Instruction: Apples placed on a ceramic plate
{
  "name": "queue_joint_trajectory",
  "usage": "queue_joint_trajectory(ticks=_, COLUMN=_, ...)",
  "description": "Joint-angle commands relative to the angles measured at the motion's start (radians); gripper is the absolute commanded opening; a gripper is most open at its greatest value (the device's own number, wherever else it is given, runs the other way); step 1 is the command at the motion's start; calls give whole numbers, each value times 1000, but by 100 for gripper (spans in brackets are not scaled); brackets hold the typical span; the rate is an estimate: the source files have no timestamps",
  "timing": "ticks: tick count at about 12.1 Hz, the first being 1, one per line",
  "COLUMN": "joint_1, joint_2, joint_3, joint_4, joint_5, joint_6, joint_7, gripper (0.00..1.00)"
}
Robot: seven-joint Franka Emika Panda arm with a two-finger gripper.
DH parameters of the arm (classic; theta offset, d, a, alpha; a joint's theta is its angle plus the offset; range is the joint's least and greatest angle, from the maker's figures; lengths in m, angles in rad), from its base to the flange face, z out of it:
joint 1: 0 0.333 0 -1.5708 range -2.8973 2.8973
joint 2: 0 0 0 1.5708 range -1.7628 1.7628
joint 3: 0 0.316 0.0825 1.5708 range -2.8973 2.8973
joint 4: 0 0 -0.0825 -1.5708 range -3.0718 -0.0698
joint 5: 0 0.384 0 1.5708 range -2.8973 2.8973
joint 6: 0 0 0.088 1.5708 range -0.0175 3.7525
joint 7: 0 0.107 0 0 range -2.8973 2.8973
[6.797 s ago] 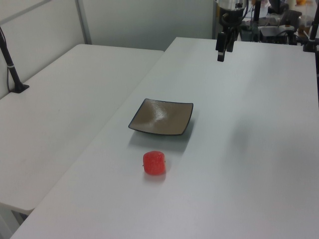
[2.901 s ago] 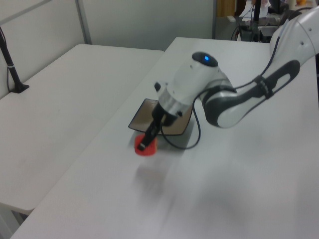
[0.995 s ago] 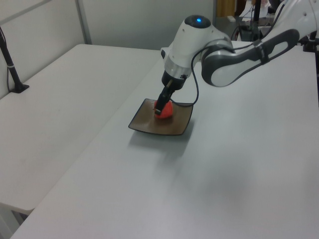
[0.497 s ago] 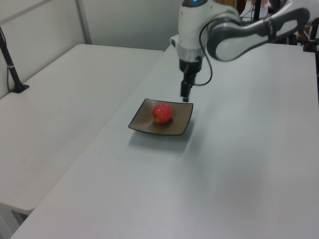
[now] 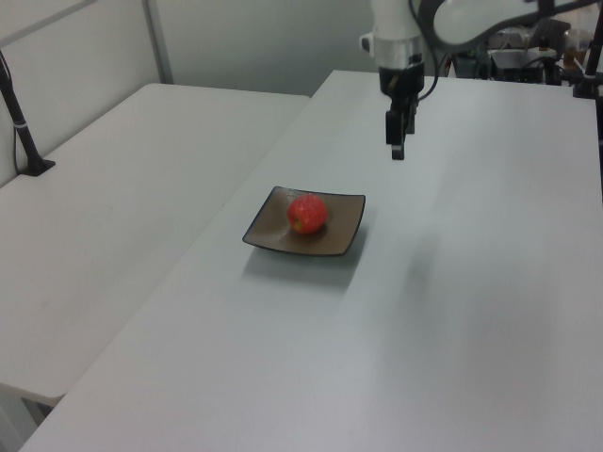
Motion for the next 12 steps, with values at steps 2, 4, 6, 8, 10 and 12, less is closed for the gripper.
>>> queue_joint_trajectory(ticks=2, joint_1=-29, joint_2=-226, joint_3=-7, joint_4=-170, joint_5=49, joint_6=84, joint_7=-23, gripper=100)
queue_joint_trajectory(ticks=4, joint_1=-34, joint_2=-260, joint_3=-10, joint_4=-185, joint_5=49, joint_6=86, joint_7=-20, gripper=100)
queue_joint_trajectory(ticks=6, joint_1=-50, joint_2=-254, joint_3=-10, joint_4=-235, joint_5=49, joint_6=125, joint_7=-29, gripper=100)
queue_joint_trajectory(ticks=8, joint_1=-61, joint_2=-280, joint_3=-12, joint_4=-281, joint_5=50, joint_6=199, joint_7=-26, gripper=100)
queue_joint_trajectory(ticks=10, joint_1=-64, joint_2=-277, joint_3=-12, joint_4=-303, joint_5=50, joint_6=161, joint_7=-15, gripper=100)
queue_joint_trajectory(ticks=12, joint_1=-66, joint_2=-278, joint_3=-18, joint_4=-297, joint_5=46, joint_6=92, joint_7=-32, gripper=100)
